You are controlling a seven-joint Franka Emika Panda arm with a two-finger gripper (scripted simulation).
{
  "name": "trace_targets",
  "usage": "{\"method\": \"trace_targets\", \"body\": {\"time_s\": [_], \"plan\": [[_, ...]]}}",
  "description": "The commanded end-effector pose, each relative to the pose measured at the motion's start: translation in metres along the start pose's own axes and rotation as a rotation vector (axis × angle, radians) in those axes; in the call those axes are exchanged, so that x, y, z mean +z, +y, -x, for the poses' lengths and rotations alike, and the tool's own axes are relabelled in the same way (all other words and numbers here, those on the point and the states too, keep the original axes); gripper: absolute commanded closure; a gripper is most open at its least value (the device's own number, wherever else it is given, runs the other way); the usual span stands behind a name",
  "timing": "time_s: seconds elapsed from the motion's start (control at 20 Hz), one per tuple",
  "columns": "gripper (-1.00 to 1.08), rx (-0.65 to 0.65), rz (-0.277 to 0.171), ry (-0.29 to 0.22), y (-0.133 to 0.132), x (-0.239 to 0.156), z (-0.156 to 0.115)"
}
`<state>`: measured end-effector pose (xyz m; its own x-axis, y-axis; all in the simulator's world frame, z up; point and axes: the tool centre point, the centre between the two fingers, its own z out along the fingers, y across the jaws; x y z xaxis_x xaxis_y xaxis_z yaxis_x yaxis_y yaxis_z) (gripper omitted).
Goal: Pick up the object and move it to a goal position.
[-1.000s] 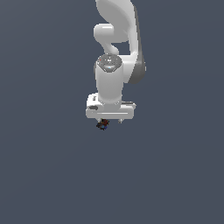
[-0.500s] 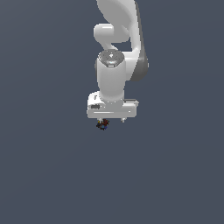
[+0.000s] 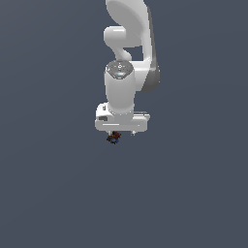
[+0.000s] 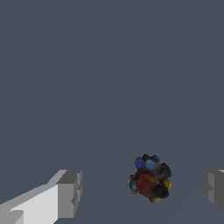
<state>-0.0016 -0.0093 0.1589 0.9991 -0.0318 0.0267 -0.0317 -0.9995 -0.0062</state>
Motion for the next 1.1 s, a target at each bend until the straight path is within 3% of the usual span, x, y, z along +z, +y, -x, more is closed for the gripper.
{"method": "trace_targets", "body": {"time_s": [0.0,0.6,1.05], "plan": [[-0.92,0.037,0.000,-0.004,0.006,0.011,0.008],[-0.92,0.269,0.007,-0.023,0.042,0.068,0.063],[-0.92,0.305,0.010,-0.026,0.047,0.076,0.073]]}}
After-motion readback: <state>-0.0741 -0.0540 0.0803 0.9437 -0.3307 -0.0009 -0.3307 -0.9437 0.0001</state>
